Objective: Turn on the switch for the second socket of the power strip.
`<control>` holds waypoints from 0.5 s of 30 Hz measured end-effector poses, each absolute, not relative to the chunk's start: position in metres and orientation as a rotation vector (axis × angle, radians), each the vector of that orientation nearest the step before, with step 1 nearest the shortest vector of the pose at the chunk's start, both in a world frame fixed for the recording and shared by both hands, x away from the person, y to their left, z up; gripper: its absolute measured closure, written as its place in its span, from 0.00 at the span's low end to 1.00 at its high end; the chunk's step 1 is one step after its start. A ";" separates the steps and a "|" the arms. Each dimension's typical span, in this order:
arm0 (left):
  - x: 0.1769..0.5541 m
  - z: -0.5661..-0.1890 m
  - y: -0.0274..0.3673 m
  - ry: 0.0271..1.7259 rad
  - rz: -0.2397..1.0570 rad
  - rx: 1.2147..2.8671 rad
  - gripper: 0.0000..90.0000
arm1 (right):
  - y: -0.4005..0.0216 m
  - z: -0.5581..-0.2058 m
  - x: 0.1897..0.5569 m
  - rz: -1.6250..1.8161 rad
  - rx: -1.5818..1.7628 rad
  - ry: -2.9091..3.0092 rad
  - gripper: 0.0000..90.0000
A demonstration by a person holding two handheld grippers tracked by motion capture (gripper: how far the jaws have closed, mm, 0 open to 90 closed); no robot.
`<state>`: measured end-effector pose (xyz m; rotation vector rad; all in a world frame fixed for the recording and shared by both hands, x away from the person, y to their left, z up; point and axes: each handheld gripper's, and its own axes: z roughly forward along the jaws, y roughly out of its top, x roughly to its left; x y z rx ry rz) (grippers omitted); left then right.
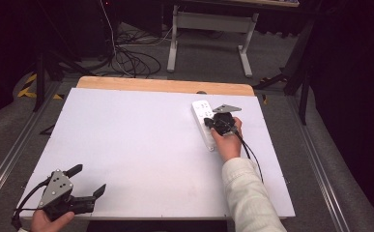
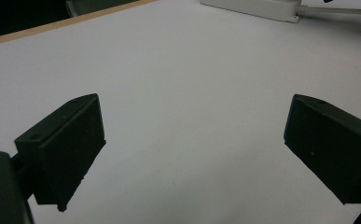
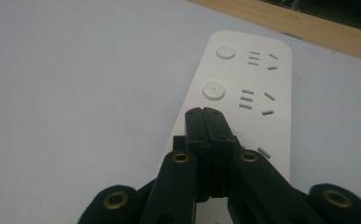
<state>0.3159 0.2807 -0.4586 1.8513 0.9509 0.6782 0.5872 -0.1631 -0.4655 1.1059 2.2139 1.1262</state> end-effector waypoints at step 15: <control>0.316 -0.459 0.280 0.952 0.674 1.848 0.06 | -0.162 -0.467 0.588 1.127 1.085 2.210 1.00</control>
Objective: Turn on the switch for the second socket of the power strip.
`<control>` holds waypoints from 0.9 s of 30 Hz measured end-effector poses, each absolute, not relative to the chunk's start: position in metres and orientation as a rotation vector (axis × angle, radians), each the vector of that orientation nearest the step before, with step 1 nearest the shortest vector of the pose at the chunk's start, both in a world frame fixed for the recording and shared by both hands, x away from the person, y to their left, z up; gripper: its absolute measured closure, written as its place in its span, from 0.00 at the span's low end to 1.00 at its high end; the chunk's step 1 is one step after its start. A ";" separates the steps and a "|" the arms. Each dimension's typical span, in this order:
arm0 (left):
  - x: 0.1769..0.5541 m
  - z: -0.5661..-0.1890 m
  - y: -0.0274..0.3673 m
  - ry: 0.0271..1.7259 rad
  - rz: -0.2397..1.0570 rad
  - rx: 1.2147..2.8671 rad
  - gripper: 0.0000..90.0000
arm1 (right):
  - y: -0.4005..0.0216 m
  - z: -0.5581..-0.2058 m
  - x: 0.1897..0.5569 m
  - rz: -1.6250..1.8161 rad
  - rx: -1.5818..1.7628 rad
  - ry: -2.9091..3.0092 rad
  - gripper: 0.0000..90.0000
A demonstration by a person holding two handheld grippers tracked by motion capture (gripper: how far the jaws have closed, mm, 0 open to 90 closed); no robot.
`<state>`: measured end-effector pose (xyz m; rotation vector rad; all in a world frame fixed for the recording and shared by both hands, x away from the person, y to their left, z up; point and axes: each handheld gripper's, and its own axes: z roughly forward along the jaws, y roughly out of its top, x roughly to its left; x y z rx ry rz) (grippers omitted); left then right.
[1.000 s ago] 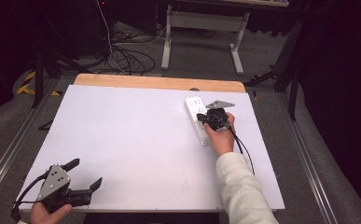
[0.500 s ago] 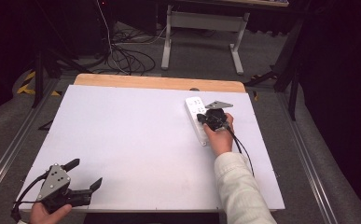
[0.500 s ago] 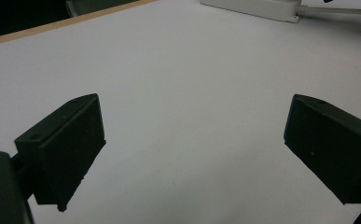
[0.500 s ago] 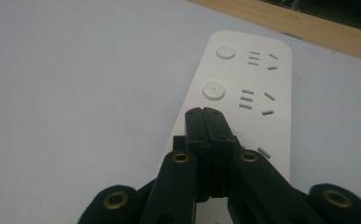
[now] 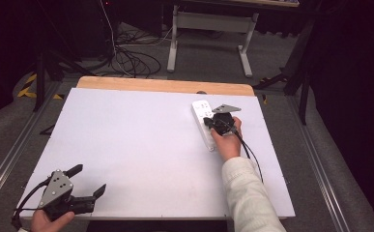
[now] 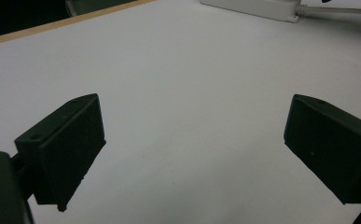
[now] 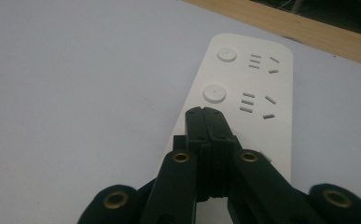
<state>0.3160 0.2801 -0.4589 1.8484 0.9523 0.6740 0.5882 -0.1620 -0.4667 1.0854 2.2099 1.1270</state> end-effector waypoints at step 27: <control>0.317 -0.459 0.280 0.947 0.675 1.854 0.06 | -0.159 -0.467 0.589 1.090 1.080 2.229 1.00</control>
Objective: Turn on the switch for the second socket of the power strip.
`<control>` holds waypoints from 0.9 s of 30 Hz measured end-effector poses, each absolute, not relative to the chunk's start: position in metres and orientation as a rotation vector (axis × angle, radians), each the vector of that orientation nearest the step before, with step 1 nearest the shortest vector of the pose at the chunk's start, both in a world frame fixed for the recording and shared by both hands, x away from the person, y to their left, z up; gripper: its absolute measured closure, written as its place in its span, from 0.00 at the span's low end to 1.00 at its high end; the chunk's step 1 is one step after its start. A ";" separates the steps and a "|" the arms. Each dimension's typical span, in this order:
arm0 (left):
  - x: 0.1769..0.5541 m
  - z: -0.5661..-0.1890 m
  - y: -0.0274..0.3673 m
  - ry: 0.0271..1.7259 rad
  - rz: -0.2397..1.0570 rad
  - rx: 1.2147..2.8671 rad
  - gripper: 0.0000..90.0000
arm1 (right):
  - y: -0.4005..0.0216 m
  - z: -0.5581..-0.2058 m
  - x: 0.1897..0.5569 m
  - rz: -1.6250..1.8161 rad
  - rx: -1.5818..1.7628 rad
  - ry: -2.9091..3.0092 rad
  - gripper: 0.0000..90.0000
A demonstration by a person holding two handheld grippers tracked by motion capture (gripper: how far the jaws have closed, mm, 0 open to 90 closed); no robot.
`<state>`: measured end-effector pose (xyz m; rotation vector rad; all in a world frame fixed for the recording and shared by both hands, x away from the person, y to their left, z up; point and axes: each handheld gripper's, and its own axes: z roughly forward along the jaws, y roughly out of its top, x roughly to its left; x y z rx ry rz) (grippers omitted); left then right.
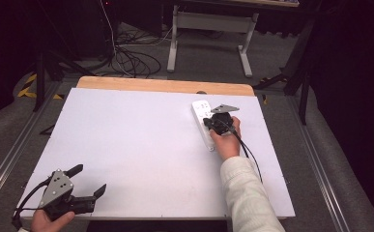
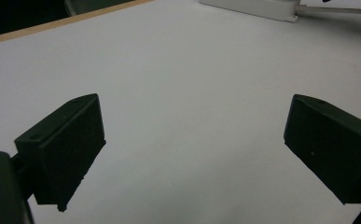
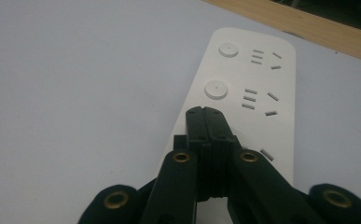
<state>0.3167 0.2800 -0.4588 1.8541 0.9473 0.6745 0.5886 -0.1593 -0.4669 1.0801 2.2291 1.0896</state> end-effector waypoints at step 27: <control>0.317 -0.459 0.279 0.940 0.673 1.855 0.06 | -0.154 -0.465 0.590 1.030 1.089 2.242 1.00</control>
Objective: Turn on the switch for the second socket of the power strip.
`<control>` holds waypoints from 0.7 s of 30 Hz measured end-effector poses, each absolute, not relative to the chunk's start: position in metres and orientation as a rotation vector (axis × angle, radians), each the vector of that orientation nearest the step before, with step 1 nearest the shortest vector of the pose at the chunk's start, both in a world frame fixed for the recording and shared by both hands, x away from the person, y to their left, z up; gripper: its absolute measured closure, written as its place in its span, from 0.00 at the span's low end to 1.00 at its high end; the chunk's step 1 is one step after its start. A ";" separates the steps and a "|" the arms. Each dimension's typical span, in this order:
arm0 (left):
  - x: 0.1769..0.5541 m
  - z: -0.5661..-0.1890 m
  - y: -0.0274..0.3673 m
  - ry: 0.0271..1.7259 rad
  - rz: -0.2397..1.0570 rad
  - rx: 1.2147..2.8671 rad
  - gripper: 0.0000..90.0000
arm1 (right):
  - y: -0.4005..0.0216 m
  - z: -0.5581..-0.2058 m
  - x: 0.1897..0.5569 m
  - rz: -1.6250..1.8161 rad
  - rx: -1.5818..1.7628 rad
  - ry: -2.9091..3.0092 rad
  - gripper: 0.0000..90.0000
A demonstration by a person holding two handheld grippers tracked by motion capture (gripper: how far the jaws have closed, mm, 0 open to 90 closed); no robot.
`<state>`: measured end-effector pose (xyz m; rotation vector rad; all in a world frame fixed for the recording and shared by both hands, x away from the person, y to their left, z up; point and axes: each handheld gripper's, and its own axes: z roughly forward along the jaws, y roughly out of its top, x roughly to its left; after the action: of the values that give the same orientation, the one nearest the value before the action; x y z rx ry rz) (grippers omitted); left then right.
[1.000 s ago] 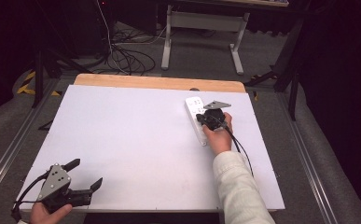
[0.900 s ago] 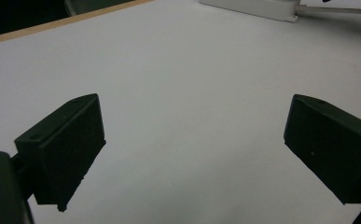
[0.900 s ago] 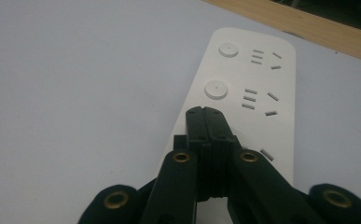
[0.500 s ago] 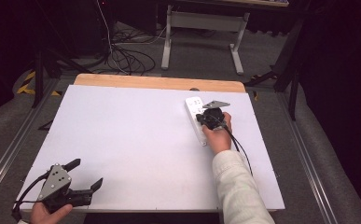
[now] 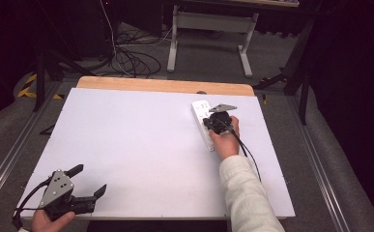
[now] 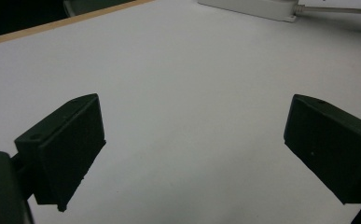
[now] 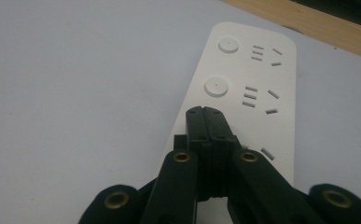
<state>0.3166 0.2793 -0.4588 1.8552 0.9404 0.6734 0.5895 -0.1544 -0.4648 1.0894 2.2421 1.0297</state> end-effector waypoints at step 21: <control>0.317 -0.459 0.280 0.943 0.673 1.855 0.06 | -0.148 -0.448 0.582 1.066 1.036 2.186 1.00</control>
<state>0.3169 0.2795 -0.4586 1.8547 0.9432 0.6730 0.5821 -0.1484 -0.4484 1.0356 2.1855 1.0658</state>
